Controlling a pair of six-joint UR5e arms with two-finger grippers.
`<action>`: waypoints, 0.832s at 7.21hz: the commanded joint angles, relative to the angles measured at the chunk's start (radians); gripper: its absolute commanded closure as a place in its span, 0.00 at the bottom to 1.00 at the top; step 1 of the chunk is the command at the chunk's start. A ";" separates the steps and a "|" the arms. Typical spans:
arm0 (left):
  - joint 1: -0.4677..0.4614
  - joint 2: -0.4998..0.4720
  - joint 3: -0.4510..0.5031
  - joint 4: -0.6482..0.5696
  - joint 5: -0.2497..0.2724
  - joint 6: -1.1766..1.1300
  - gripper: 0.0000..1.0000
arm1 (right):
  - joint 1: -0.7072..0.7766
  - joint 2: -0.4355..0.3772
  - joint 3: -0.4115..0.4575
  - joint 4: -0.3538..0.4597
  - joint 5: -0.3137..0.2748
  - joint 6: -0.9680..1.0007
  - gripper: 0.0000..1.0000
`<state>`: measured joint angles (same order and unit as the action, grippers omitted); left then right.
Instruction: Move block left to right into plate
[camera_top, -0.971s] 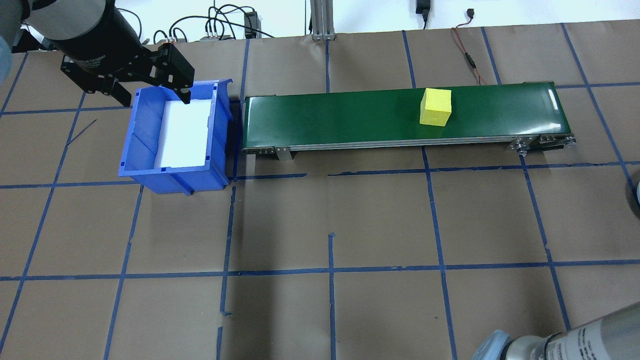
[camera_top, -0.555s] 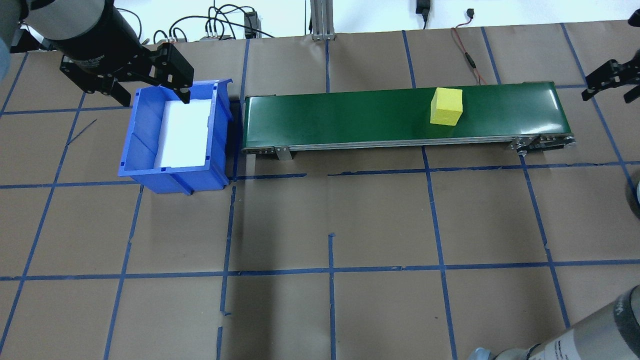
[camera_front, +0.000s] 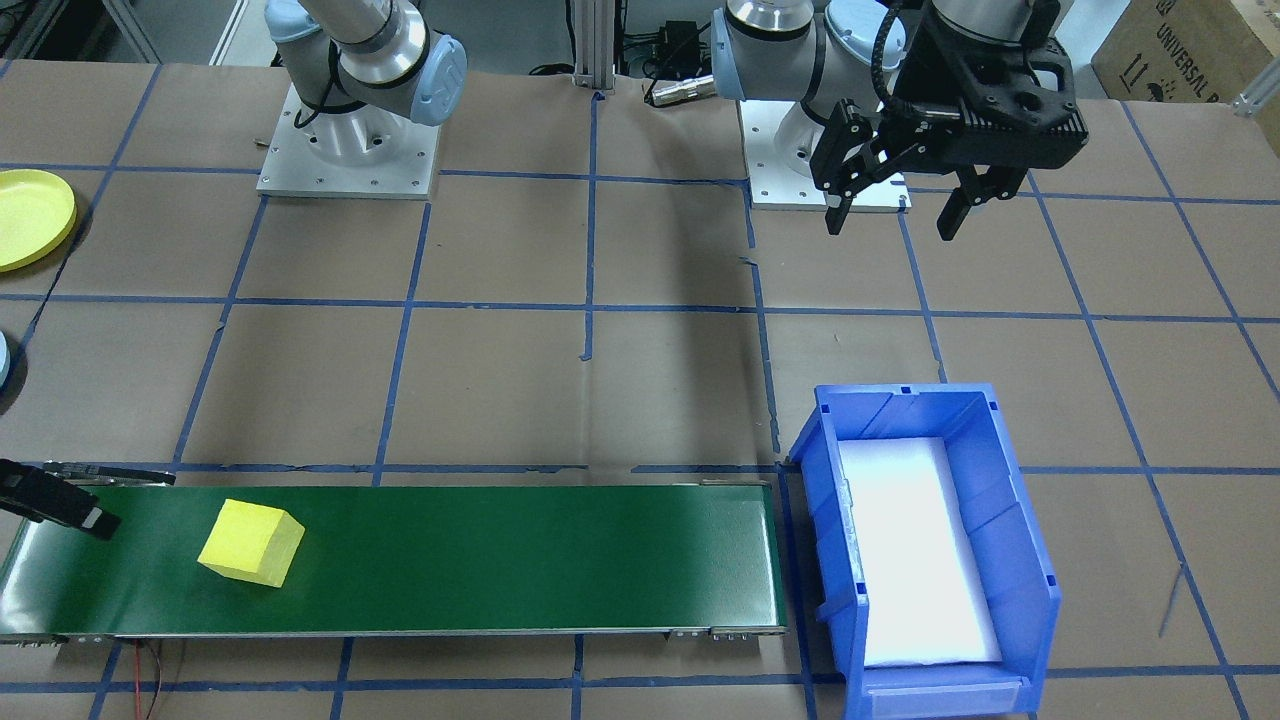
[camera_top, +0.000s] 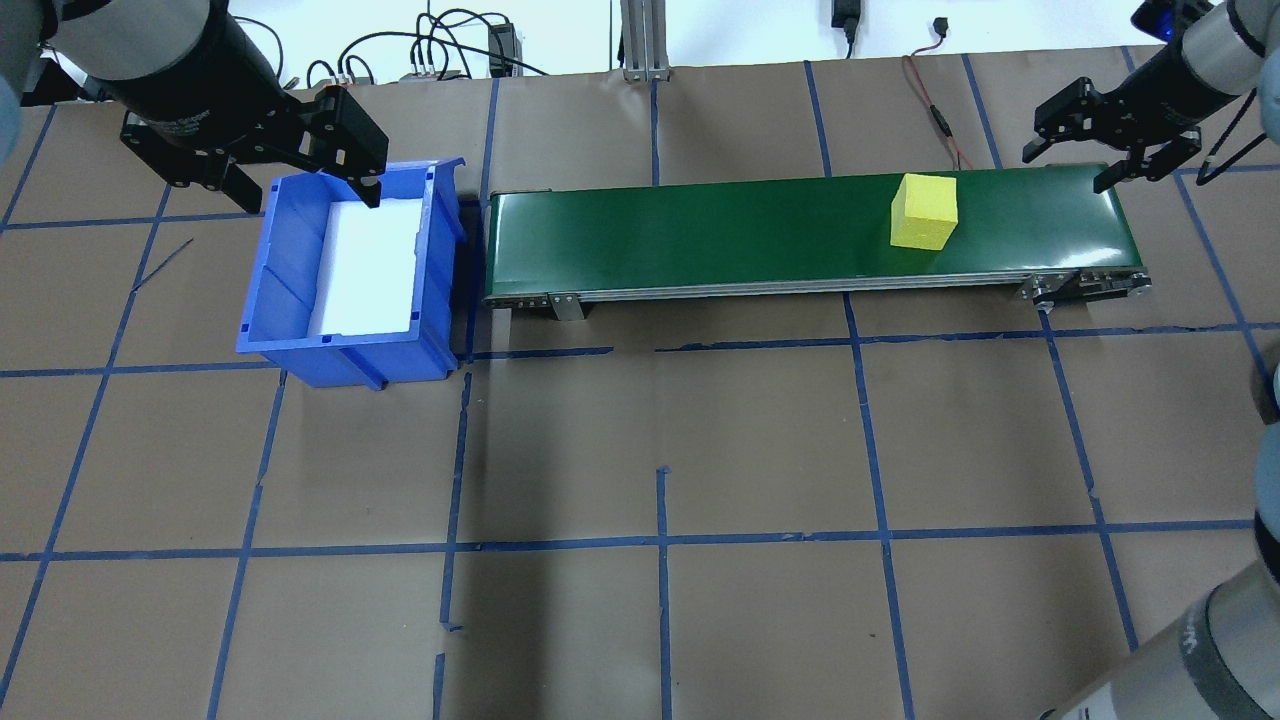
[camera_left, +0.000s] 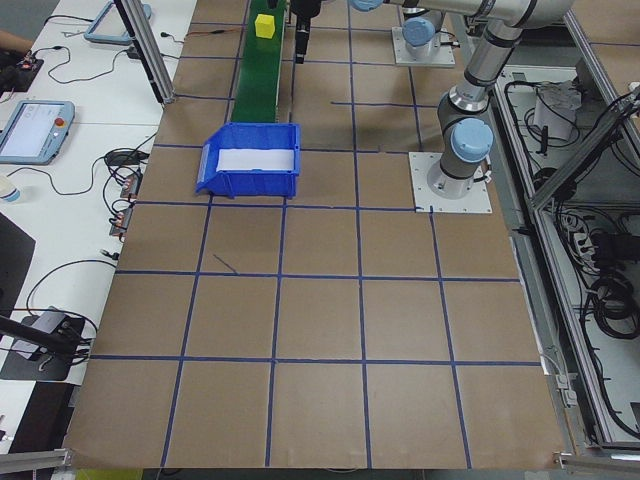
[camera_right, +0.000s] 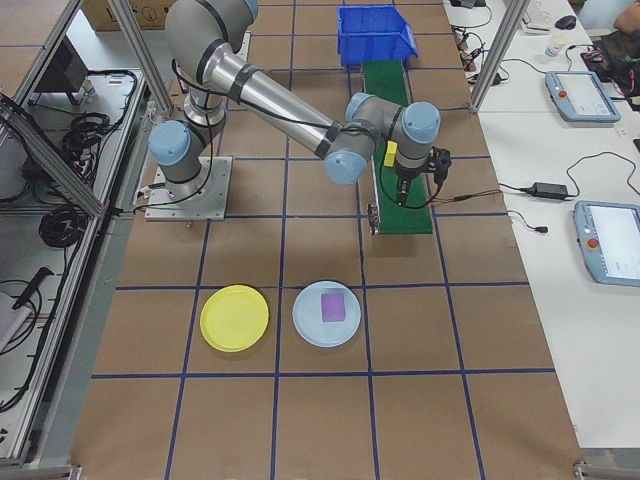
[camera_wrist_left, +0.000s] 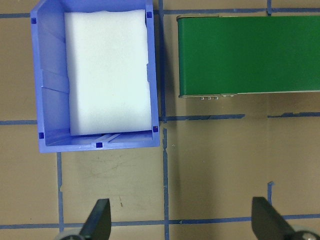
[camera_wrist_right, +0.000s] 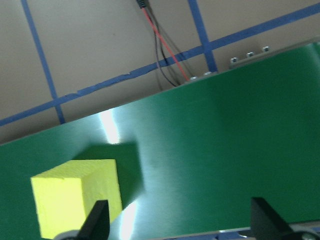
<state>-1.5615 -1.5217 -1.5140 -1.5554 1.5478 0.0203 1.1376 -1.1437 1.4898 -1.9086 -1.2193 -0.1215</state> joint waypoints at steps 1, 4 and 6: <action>0.000 0.000 -0.002 0.000 0.002 0.001 0.00 | 0.005 0.037 0.004 -0.051 0.067 0.056 0.00; 0.005 -0.005 -0.002 0.002 0.003 -0.002 0.00 | 0.021 0.053 0.016 -0.069 0.067 0.057 0.00; 0.003 -0.008 -0.003 0.017 0.002 0.001 0.00 | 0.036 0.051 0.035 -0.081 0.067 0.057 0.00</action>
<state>-1.5575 -1.5278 -1.5166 -1.5438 1.5498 0.0201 1.1636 -1.0928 1.5161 -1.9805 -1.1521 -0.0645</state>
